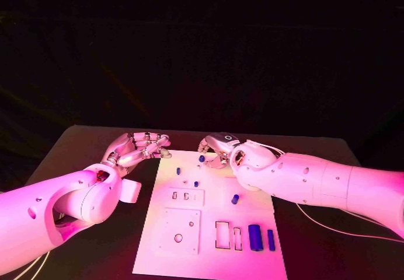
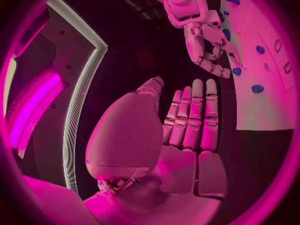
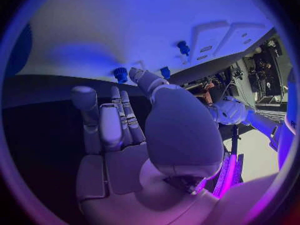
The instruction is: Assemble the parts on the task board
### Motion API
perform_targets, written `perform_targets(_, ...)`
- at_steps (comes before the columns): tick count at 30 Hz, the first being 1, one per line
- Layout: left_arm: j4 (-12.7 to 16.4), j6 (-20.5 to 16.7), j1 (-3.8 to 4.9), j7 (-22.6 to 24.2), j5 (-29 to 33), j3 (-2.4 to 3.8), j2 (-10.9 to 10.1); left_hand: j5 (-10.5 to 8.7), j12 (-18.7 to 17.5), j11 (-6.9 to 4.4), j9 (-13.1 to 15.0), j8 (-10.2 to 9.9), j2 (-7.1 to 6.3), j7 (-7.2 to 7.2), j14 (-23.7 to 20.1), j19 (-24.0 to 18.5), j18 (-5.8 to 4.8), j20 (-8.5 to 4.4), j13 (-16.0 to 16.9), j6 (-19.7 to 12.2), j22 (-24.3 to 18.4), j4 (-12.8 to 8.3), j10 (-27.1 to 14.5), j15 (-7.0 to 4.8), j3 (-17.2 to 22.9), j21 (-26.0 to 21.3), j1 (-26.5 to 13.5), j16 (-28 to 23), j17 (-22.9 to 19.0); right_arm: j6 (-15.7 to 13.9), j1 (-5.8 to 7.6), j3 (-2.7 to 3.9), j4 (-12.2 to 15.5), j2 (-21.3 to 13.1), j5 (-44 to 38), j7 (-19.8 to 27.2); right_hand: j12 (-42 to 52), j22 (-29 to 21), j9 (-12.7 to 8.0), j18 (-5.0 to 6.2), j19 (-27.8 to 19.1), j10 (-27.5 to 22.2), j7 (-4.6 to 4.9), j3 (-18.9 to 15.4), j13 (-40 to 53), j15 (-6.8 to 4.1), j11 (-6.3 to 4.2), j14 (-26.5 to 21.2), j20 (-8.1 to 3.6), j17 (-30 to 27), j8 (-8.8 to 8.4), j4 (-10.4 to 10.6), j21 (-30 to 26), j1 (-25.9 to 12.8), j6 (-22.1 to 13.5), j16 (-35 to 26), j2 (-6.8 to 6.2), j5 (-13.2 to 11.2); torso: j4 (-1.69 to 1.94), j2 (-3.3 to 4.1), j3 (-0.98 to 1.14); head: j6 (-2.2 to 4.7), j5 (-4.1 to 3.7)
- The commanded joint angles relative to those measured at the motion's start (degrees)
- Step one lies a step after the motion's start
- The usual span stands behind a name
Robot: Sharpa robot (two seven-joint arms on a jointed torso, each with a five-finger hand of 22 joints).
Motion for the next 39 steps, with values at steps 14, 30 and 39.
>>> perform_targets(14,-0.15,1.16,0.09,0.03,-0.2,0.05,-0.42,-0.13,-0.27,0.18,0.08,0.24,-0.09,-0.04,-0.52,-0.37,0.21,0.0,0.1,-0.34,0.08,0.21,-0.34,0.02,0.18,0.35,0.55,0.25,0.07,-1.89,1.6,0.43,14.16,-17.75,11.54,-1.39,9.38,2.67,0.7,0.08,2.1,16.24,-0.72,-0.34,2.62,-1.88,-2.63,0.48,-1.41,1.81,-1.1,3.46,0.73,-0.53,1.2,1.08,-1.78,-0.09,-0.89,-0.32,0.32,0.47,-0.76)
perform_targets(30,-0.59,1.06,0.08,-0.13,-0.19,0.04,-0.48,-0.14,-0.3,0.19,0.09,0.24,-0.12,-0.03,-0.59,-0.41,0.2,0.01,0.11,-0.39,0.08,0.21,-0.38,0.04,0.2,0.36,0.58,0.27,0.1,5.16,1.53,0.45,10.98,-19.37,18.49,-4.22,72.28,13.71,5.63,-1.9,8.15,19.96,-0.17,-20.29,66.65,-1.18,-1.94,4.83,-1.14,24.3,6.2,14.8,7.41,7.7,-6.52,12.39,1.61,0.33,-0.77,-0.15,0.3,0.01,-1.03)
perform_targets(39,-0.71,1.16,0.08,-0.13,-0.19,0.04,-0.49,-0.14,-0.3,0.19,0.09,0.24,-0.12,-0.03,-0.59,-0.41,0.2,0.01,0.11,-0.39,0.08,0.21,-0.38,0.04,0.2,0.36,0.58,0.27,0.1,6.6,1.09,0.44,8.88,-17.6,17.84,-4.87,76.68,19.22,5.95,-3.04,11.4,23.91,-0.06,-21.58,72.57,-0.95,-1.76,5.59,-0.93,28.09,7.27,15.47,12.13,8.07,-6.65,13.75,2.37,0.31,-0.63,-0.27,0.18,-0.27,-0.98)
